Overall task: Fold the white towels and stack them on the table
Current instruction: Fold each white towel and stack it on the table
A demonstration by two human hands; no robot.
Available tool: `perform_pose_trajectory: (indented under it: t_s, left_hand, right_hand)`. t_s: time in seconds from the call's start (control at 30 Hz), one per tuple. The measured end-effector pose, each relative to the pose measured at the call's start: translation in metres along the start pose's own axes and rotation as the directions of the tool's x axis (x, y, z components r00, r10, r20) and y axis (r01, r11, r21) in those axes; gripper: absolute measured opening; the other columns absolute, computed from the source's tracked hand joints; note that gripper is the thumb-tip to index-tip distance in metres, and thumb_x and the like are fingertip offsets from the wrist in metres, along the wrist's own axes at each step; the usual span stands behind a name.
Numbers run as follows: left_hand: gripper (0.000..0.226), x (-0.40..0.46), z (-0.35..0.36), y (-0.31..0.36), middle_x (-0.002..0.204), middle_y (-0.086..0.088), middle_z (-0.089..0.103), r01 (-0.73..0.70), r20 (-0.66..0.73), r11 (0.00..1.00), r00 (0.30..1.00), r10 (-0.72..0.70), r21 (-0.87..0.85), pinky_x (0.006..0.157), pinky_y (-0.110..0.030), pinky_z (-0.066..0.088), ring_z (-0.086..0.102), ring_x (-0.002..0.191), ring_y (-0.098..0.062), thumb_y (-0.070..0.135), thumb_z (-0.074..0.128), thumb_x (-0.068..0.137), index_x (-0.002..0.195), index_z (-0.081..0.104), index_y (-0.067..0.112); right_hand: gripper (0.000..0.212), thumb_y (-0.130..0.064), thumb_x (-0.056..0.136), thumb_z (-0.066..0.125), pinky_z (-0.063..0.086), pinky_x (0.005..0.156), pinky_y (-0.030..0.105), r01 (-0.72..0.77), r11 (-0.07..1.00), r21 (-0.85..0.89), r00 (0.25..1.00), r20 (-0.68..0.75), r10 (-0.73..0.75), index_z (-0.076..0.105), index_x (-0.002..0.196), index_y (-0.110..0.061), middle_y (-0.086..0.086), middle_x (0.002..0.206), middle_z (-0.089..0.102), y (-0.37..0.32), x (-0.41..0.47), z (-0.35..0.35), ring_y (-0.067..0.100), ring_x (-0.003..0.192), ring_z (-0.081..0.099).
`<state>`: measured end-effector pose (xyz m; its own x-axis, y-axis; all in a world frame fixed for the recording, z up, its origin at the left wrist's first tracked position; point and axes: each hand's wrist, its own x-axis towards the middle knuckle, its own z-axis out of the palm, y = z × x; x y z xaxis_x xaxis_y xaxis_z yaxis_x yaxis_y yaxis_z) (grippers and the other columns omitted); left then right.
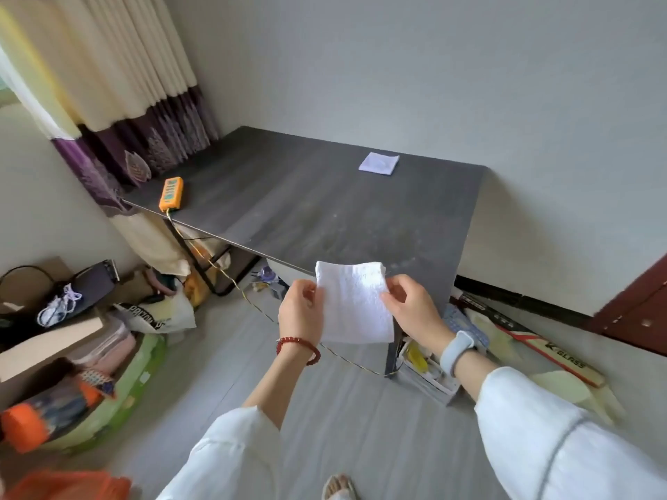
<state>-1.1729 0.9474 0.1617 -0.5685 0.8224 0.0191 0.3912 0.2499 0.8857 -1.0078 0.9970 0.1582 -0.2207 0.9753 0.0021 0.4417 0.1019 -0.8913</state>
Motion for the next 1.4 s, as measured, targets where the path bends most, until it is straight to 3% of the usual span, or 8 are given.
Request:
perform_pose_trajectory:
  t_s: [0.27,0.37,0.63,0.97,1.13,1.23,1.33,1.4]
  left_hand:
    - [0.004,0.17,0.087,0.004,0.083,0.008,0.056,0.036,0.321,0.996,0.945,-0.06,0.083,0.059,-0.02,0.038,0.05,0.078,-0.014,0.022,0.052,0.09,0.088,0.053,0.018]
    - [0.006,0.228,0.134,0.014,0.089,0.006,0.057,0.017,0.406,0.996,0.913,-0.051,0.087,0.067,-0.024,0.037,0.051,0.081,-0.015,0.023,0.051,0.091,0.092,0.054,0.017]
    - [0.014,0.401,0.289,0.059,0.09,0.006,0.057,-0.073,0.547,0.983,0.836,-0.032,0.171,0.071,-0.023,0.038,0.052,0.083,-0.016,0.025,0.05,0.091,0.1,0.055,0.015]
    - [0.02,0.551,0.461,0.093,0.093,0.003,0.059,-0.251,0.585,0.933,0.809,0.055,0.259,0.069,-0.028,0.043,0.054,0.081,-0.016,0.03,0.044,0.095,0.105,0.052,0.015]
    - [0.019,0.576,0.512,0.087,0.087,-0.003,0.062,-0.484,0.57,0.725,0.807,0.155,0.489,0.065,-0.03,0.036,0.049,0.081,-0.02,0.025,0.039,0.095,0.096,0.053,0.012]
    - [0.017,0.582,0.525,0.072,0.077,-0.004,0.062,-0.638,0.496,0.51,0.77,0.401,0.577,0.06,-0.03,0.038,0.055,0.072,-0.024,0.016,0.069,0.073,0.086,0.061,0.012]
    - [0.038,0.583,0.53,0.055,0.096,0.002,0.065,-0.726,0.537,0.356,0.68,0.499,0.589,0.063,-0.03,0.042,0.059,0.082,-0.021,0.008,0.076,0.059,0.096,0.066,0.015]
    - [0.043,0.584,0.53,0.053,0.108,0.006,0.064,-0.761,0.583,0.313,0.641,0.5,0.568,0.07,-0.034,0.043,0.058,0.098,-0.021,0.002,0.071,0.06,0.101,0.064,0.015]
  right_hand:
    - [0.007,-0.014,0.088,0.054,0.044,0.074,0.03,-0.256,0.967,-0.022,0.962,-0.104,0.252,0.055,0.094,-0.012,0.001,0.088,0.059,0.033,0.151,0.001,0.017,0.083,0.055]
    - [0.007,-0.016,0.089,0.053,0.047,0.08,0.034,-0.328,0.944,-0.012,0.929,-0.184,0.321,0.055,0.095,-0.014,0.0,0.091,0.059,0.054,0.211,-0.01,0.019,0.087,0.057]
    - [0.009,-0.015,0.09,0.05,0.047,0.076,0.035,-0.411,0.907,0.089,0.84,-0.35,0.415,0.056,0.096,-0.011,0.004,0.09,0.059,0.113,0.41,-0.058,0.021,0.085,0.056]
    - [0.015,-0.016,0.092,0.046,0.039,0.073,0.029,-0.447,0.894,0.045,0.779,-0.472,0.413,0.053,0.103,-0.008,0.002,0.095,0.053,0.197,0.604,-0.11,0.018,0.086,0.05]
    - [0.009,-0.018,0.093,0.046,0.039,0.07,0.027,-0.478,0.876,-0.066,0.767,-0.517,0.38,0.052,0.096,-0.014,0.003,0.095,0.056,0.238,0.643,-0.111,0.017,0.083,0.052]
    - [0.02,-0.019,0.092,0.048,0.046,0.073,0.03,-0.49,0.847,-0.206,0.762,-0.572,0.303,0.054,0.11,-0.013,0.003,0.1,0.059,0.252,0.65,-0.108,0.017,0.092,0.05]
    - [0.034,-0.013,0.091,0.051,0.047,0.083,0.035,-0.45,0.819,-0.357,0.778,-0.608,0.162,0.05,0.125,-0.013,0.007,0.11,0.058,0.259,0.645,-0.102,0.024,0.101,0.05]
    - [0.039,-0.006,0.085,0.057,0.049,0.077,0.038,-0.422,0.711,-0.563,0.833,-0.55,0.058,0.053,0.123,-0.012,0.011,0.111,0.059,0.266,0.64,-0.096,0.03,0.096,0.052]
